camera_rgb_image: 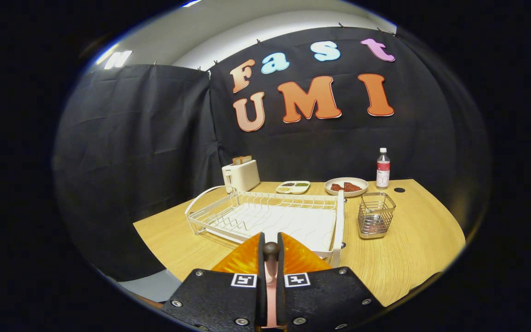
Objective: Take the plate from the dish rack, then take the spoon from the basket and place it into the plate.
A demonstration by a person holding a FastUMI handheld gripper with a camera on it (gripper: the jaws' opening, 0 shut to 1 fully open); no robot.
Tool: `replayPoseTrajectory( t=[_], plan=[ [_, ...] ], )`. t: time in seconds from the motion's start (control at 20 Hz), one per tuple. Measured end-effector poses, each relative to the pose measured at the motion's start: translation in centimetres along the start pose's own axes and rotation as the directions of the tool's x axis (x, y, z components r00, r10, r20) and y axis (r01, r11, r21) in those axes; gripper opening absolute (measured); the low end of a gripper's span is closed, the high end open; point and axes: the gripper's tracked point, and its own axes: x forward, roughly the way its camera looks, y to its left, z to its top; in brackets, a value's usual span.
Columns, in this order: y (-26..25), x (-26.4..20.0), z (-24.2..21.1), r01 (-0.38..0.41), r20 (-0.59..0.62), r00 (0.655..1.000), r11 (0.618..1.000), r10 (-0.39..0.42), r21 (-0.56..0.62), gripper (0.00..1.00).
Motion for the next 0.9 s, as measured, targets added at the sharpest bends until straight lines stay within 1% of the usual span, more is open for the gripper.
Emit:
replayPoseTrajectory(
  t=[0.25,0.4,0.55,0.65,0.75,0.8,0.85,0.9],
  plan=[
    [-0.8,-1.4,-1.3,-0.024,0.000,1.000,0.999,0.024,0.032,0.08],
    [-1.1,-2.0,-3.3,-0.030,-0.041,0.999,0.996,0.034,0.086,0.11],
    [-1.4,-2.2,-4.8,-0.022,-0.069,0.997,0.995,0.029,0.100,0.11],
    [-1.7,-2.1,-5.3,-0.006,-0.086,0.996,0.997,0.013,0.077,0.14],
    [-1.9,-2.0,-5.0,0.007,-0.076,0.997,0.999,-0.004,0.048,0.19],
    [-1.8,-2.0,-4.6,0.006,-0.065,0.998,0.999,-0.003,0.043,0.24],
    [-1.7,-2.0,-4.1,0.006,-0.052,0.999,0.999,-0.004,0.039,0.26],
    [-1.8,-2.0,-3.4,0.015,-0.037,0.999,0.999,-0.013,0.033,0.31]
  ],
)
